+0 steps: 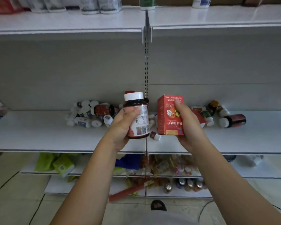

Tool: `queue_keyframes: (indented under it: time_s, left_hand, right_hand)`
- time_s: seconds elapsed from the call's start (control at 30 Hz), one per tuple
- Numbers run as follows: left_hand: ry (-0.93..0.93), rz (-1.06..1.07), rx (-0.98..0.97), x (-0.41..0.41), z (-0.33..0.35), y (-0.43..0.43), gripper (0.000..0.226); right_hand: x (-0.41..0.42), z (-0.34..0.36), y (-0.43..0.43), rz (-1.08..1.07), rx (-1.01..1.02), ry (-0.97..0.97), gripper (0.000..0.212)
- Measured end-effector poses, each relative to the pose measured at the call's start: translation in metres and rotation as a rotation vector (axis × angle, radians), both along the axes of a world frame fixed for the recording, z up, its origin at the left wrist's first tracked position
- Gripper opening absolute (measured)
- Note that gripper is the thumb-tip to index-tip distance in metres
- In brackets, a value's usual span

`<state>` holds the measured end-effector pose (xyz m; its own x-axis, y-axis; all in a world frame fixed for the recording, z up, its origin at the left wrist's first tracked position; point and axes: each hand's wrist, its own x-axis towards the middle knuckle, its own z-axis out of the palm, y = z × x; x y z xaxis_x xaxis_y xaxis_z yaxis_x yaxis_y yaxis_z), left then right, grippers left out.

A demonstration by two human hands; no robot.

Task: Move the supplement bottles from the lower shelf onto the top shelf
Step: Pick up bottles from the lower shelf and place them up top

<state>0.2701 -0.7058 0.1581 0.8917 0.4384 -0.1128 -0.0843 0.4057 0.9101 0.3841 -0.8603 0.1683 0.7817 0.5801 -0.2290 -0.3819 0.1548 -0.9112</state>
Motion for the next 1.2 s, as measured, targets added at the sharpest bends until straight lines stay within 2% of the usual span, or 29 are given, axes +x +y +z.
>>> queue_keyframes:
  time_s: [0.07,0.17,0.33,0.4,0.47,0.53,0.67,0.73,0.83,0.97,1.2]
  left_hand:
    - [-0.017,0.036,0.090,-0.016,0.015,0.003,0.059]
    - [-0.045,0.062,0.181,-0.042,0.043,0.007,0.074]
    - [-0.163,0.099,0.331,-0.084,0.098,0.020,0.054]
    - [-0.205,0.171,0.382,-0.096,0.120,0.031,0.057]
    - [-0.224,0.239,0.423,-0.107,0.142,0.042,0.069]
    - [-0.247,0.308,0.445,-0.117,0.164,0.055,0.075]
    - [-0.294,0.384,0.491,-0.135,0.202,0.085,0.043]
    - [-0.314,0.432,0.542,-0.144,0.218,0.103,0.041]
    - [-0.332,0.517,0.550,-0.154,0.238,0.136,0.047]
    - [-0.331,0.609,0.601,-0.159,0.260,0.184,0.018]
    - [-0.220,0.722,0.801,-0.151,0.291,0.286,0.029]
  right_hand:
    - [-0.017,0.018,0.003,0.011,-0.030,-0.123,0.034]
    - [-0.043,0.047,0.007,0.054,-0.022,-0.282,0.029]
    - [-0.083,0.104,0.021,0.104,0.107,-0.439,0.022]
    - [-0.095,0.129,0.031,0.116,0.166,-0.496,0.024]
    - [-0.104,0.153,0.043,0.140,0.231,-0.524,0.031]
    - [-0.110,0.174,0.058,0.170,0.285,-0.533,0.029]
    - [-0.115,0.207,0.095,0.230,0.297,-0.587,0.017]
    - [-0.116,0.224,0.119,0.259,0.299,-0.589,0.016]
    - [-0.119,0.246,0.163,0.294,0.315,-0.571,0.021]
    - [-0.123,0.261,0.232,0.334,0.314,-0.659,0.035]
    - [-0.111,0.260,0.344,0.412,0.300,-0.743,0.028]
